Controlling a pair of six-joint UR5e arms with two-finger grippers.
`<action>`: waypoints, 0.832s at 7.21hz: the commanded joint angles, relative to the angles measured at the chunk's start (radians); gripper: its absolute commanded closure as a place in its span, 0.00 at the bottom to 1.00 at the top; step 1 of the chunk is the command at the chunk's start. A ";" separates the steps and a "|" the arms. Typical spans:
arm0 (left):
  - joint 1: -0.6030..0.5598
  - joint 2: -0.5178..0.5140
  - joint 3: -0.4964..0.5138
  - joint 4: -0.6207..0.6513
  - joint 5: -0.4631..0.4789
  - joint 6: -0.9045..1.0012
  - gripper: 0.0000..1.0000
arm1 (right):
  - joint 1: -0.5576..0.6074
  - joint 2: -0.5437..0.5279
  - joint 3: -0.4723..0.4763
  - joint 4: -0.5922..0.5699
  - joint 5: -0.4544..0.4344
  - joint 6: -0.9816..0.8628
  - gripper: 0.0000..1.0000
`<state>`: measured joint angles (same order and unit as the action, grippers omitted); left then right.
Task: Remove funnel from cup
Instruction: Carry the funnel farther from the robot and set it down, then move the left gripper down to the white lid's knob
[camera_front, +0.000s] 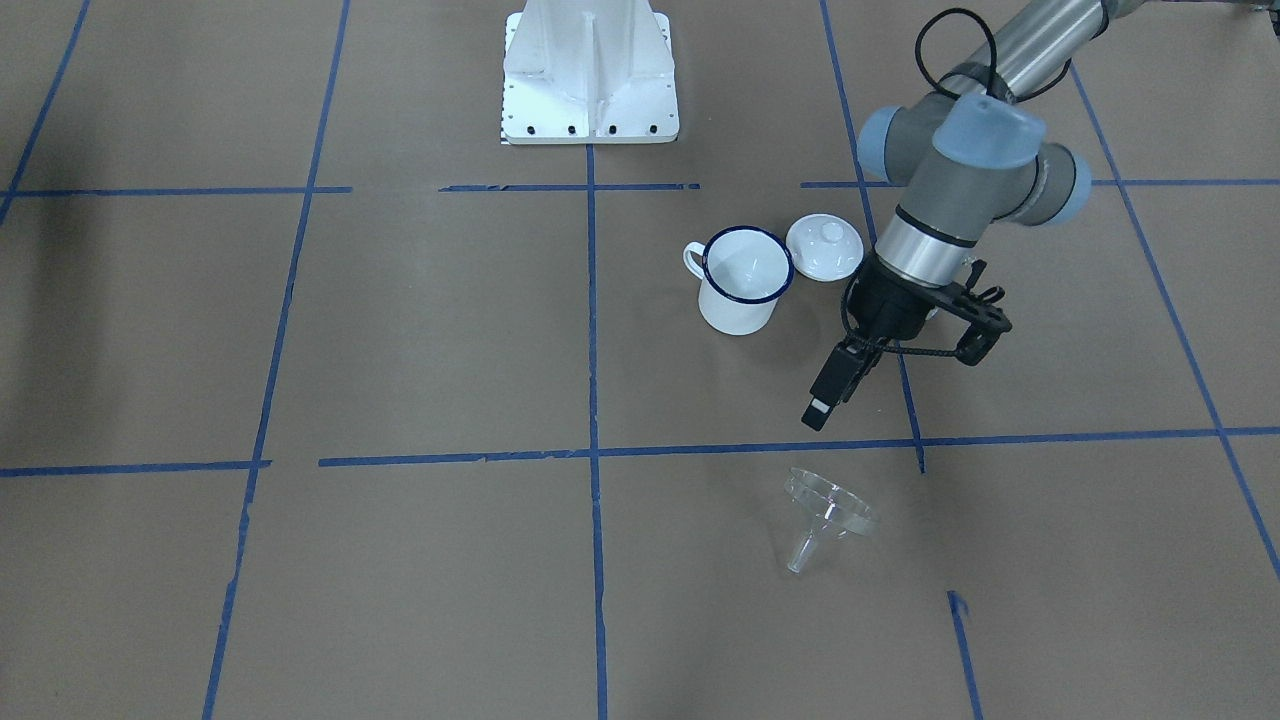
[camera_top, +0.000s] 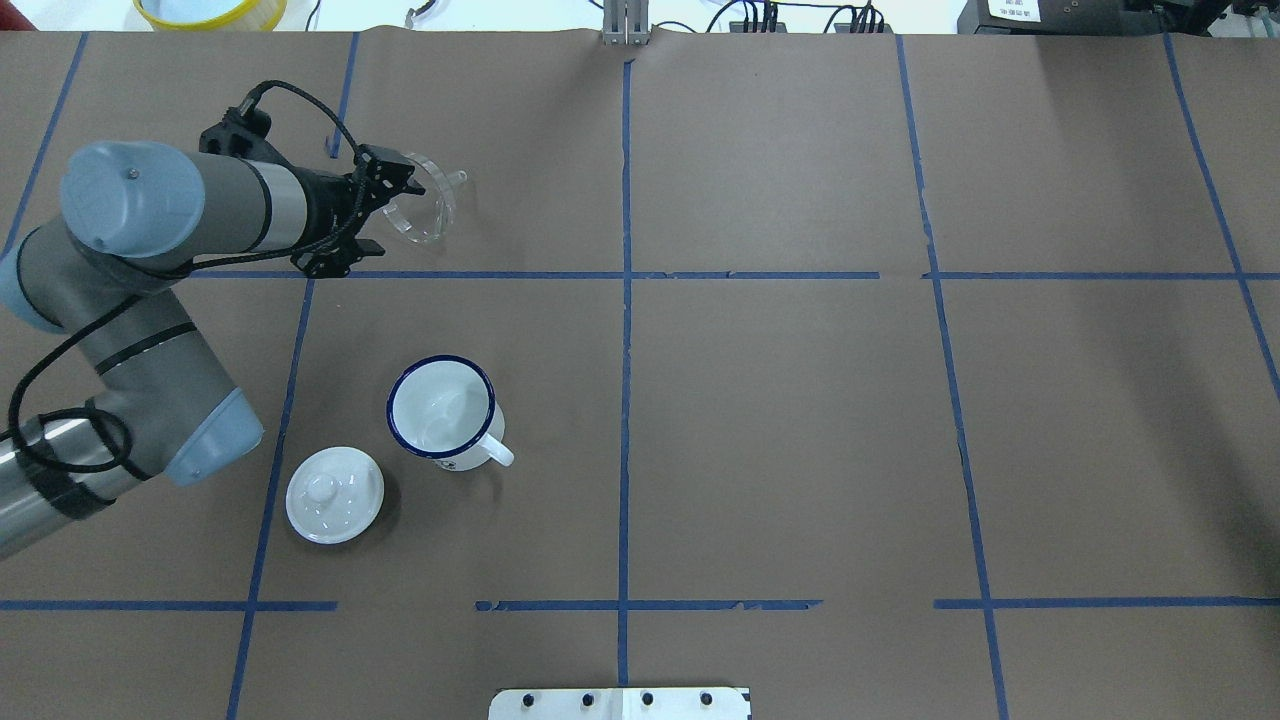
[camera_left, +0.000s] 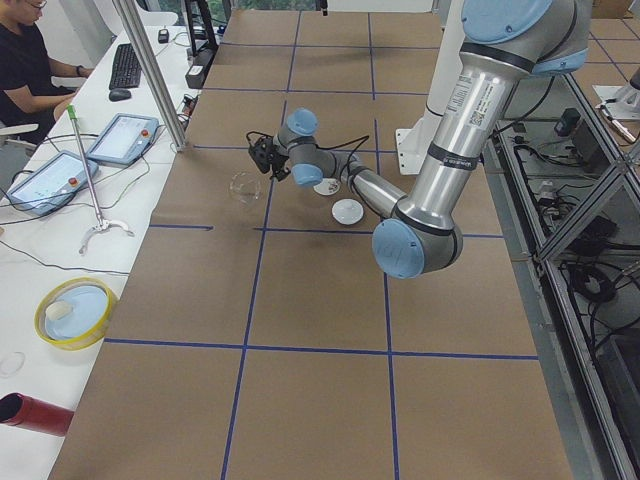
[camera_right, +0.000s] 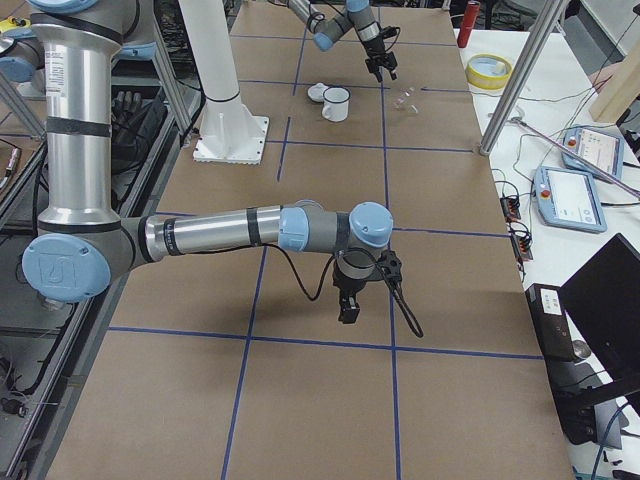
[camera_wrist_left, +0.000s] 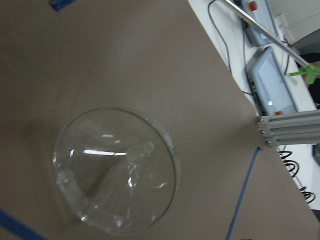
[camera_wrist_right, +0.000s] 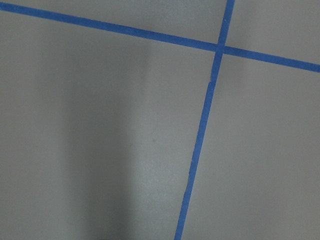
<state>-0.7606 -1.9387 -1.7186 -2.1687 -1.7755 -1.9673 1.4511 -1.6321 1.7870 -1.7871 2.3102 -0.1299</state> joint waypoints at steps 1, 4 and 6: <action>0.079 0.120 -0.258 0.368 -0.040 0.007 0.13 | 0.000 0.000 0.000 0.000 0.000 0.001 0.00; 0.280 0.308 -0.365 0.386 -0.045 -0.019 0.13 | 0.000 0.000 0.000 0.000 0.000 0.001 0.00; 0.342 0.308 -0.355 0.386 -0.042 -0.031 0.15 | 0.000 0.000 0.000 0.000 0.000 0.000 0.00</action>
<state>-0.4553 -1.6363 -2.0777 -1.7828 -1.8193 -1.9884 1.4512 -1.6322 1.7871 -1.7871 2.3102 -0.1292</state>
